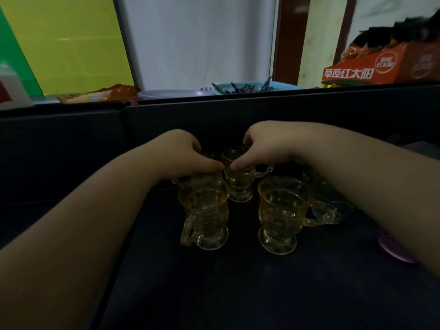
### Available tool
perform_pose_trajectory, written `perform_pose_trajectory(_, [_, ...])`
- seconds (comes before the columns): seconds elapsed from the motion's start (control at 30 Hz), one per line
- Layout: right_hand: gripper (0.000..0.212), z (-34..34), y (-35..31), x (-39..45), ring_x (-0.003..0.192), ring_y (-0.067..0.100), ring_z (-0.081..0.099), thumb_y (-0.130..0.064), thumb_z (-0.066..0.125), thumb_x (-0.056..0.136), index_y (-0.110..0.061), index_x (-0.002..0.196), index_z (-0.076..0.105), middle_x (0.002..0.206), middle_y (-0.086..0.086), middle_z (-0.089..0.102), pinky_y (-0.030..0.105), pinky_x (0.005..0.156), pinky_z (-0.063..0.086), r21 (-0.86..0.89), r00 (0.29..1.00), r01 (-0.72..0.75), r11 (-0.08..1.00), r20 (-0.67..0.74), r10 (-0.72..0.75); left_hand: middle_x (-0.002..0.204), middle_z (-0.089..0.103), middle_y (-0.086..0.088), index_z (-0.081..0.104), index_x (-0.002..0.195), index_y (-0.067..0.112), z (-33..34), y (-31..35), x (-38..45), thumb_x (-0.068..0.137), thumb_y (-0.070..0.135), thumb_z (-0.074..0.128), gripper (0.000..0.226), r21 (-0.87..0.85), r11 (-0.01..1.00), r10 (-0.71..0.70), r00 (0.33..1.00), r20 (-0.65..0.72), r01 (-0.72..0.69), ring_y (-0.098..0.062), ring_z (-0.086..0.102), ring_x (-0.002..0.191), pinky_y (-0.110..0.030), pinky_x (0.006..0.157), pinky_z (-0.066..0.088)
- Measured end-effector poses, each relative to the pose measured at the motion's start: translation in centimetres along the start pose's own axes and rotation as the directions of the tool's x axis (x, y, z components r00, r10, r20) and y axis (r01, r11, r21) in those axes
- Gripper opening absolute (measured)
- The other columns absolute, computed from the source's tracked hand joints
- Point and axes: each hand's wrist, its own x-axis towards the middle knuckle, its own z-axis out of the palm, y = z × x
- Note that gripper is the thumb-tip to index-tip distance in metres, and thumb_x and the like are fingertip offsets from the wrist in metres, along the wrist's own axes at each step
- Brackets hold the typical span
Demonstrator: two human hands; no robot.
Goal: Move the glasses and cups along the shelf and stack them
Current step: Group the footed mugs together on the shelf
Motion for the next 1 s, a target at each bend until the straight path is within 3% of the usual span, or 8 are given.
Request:
perform_pose_trajectory(0.1, [0.073,0.2,0.0,0.4,0.098,0.015,0.058,-0.057,0.077,0.075,-0.021,0.134,0.054,0.111,-0.005,0.060,0.030,0.080,0.050,0.015,1.000,0.010,1.000,-0.014,-0.009,0.094,0.064,0.001,0.064,0.108,0.018,0.3,-0.6,0.5,0.067,0.061,0.074,0.060,-0.023,1.000,-0.010,0.998,-0.068,0.009,-0.014,0.061,0.085,-0.030,0.071,0.052])
perform_pose_trajectory(0.2, [0.079,0.0,-0.1,0.5,0.112,0.020,0.057,-0.055,0.078,0.074,-0.020,0.140,0.051,0.127,0.000,0.060,0.034,0.091,0.049,0.014,0.999,0.004,1.000,-0.037,-0.004,0.104,0.061,0.001,0.058,0.122,0.016,0.7,-1.0,0.8,0.067,0.063,0.074,0.074,-0.032,0.999,-0.003,0.991,-0.136,-0.001,-0.014,0.058,0.091,-0.029,0.070,0.048])
perform_pose_trajectory(0.47, [0.080,0.6,-0.4,1.0,0.119,0.022,0.056,-0.047,0.080,0.076,-0.019,0.143,0.047,0.133,0.002,0.058,0.032,0.090,0.048,0.066,0.995,-0.015,0.998,-0.102,0.021,0.093,0.057,0.007,0.058,0.121,0.016,1.3,-1.7,1.1,0.071,0.057,0.074,0.066,-0.092,0.993,0.047,0.972,-0.229,-0.070,-0.006,0.053,0.079,-0.022,0.061,0.042])
perform_pose_trajectory(0.53, [0.083,0.7,-0.3,0.8,0.118,0.022,0.056,-0.049,0.080,0.075,-0.019,0.145,0.045,0.134,0.002,0.057,0.030,0.086,0.046,0.056,0.994,-0.006,0.998,-0.108,0.012,0.107,0.060,0.003,0.054,0.129,0.017,1.5,-1.9,1.2,0.070,0.059,0.073,0.075,-0.094,0.992,0.056,0.971,-0.234,-0.080,-0.008,0.053,0.086,-0.024,0.067,0.042])
perform_pose_trajectory(0.67, [0.092,0.4,0.0,-0.4,0.128,0.022,0.050,-0.053,0.078,0.076,-0.021,0.151,0.035,0.146,0.003,0.049,0.033,0.097,0.045,0.028,0.995,0.010,1.000,-0.102,-0.007,0.128,0.057,-0.003,0.046,0.139,0.019,1.6,-2.5,0.9,0.076,0.065,0.063,0.080,-0.047,0.990,0.121,0.966,-0.227,-0.135,-0.012,0.054,0.101,-0.026,0.079,0.043])
perform_pose_trajectory(0.87, [0.067,0.7,0.5,-5.5,0.121,0.010,0.051,-0.055,0.059,0.090,-0.027,0.148,0.040,0.145,-0.003,0.050,0.024,0.088,0.040,0.115,0.959,0.060,0.992,-0.284,-0.025,0.132,0.050,-0.001,0.047,0.138,0.023,0.5,-2.1,-3.2,0.082,0.071,0.039,0.074,0.108,0.979,0.203,0.897,-0.394,-0.174,-0.012,0.050,0.109,-0.029,0.087,0.041])
perform_pose_trajectory(0.93, [0.068,1.6,0.8,-8.2,0.113,0.004,0.049,-0.061,0.055,0.088,-0.030,0.147,0.041,0.141,-0.008,0.051,0.023,0.087,0.040,0.164,0.948,0.082,0.983,-0.318,-0.026,0.128,0.049,0.005,0.047,0.138,0.028,0.6,-1.5,-5.4,0.078,0.076,0.034,0.078,0.033,0.973,0.226,0.898,-0.378,-0.230,-0.005,0.048,0.103,-0.024,0.082,0.039])
perform_pose_trajectory(1.0, [0.078,2.7,1.1,-10.7,0.109,-0.002,0.050,-0.076,0.052,0.075,-0.037,0.142,0.044,0.133,-0.017,0.050,0.022,0.088,0.043,0.193,0.956,0.093,0.977,-0.291,-0.034,0.125,0.044,0.014,0.040,0.141,0.034,1.2,-1.0,-8.0,0.067,0.084,0.034,0.090,-0.087,0.965,0.217,0.939,-0.267,-0.248,-0.001,0.048,0.101,-0.021,0.079,0.041])
